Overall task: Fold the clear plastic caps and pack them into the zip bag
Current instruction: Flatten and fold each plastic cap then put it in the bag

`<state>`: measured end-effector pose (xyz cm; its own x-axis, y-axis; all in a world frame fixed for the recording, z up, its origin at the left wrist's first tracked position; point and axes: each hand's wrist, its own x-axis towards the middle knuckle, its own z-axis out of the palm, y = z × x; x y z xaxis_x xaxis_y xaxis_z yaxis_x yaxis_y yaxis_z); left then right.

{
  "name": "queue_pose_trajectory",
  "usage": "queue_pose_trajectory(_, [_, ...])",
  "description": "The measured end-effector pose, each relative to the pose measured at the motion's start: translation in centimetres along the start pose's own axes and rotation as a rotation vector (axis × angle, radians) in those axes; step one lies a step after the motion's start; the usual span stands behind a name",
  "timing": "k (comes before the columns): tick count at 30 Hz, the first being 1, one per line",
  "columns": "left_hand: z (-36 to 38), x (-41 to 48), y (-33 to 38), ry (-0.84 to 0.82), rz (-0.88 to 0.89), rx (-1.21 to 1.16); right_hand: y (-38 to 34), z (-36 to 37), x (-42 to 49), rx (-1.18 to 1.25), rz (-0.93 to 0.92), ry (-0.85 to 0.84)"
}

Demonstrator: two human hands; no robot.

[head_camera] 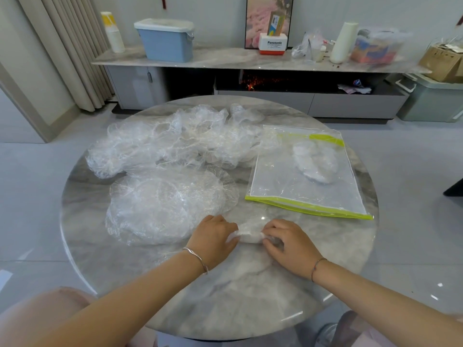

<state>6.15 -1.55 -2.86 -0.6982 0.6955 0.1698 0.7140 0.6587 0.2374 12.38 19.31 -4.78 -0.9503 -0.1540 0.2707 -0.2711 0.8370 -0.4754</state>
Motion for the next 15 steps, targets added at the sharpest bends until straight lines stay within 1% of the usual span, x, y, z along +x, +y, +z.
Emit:
queue_pose_trajectory(3, [-0.3, -0.2, 0.2, -0.027, -0.157, -0.116, -0.1, -0.1, 0.2, 0.158, 0.197, 0.007])
queue_pose_trajectory(5, [-0.1, -0.1, 0.1, -0.061, -0.223, -0.187, -0.3, -0.1, 0.3, 0.255, 0.327, 0.026])
queue_pose_trajectory(7, [-0.1, 0.0, 0.0, -0.065, -0.253, -0.234, -0.4, 0.1, 0.5, 0.350, 0.421, 0.044])
queue_pose_trajectory(9, [0.0, 0.0, -0.1, -0.067, -0.250, -0.195, -0.4, 0.2, 0.8, 0.398, 0.483, 0.042])
queue_pose_trajectory(11, [0.0, -0.1, -0.1, -0.039, -0.181, -0.100, -0.3, 0.3, 1.1, 0.411, 0.518, 0.029])
queue_pose_trajectory(13, [0.4, 0.0, -0.2, 0.026, -0.009, 0.002, -0.2, 0.3, 1.5, 0.397, 0.529, 0.008])
queue_pose_trajectory(15, [1.0, 0.0, -0.5, 0.083, 0.195, 0.047, -0.1, 0.4, 1.7, 0.370, 0.527, -0.003])
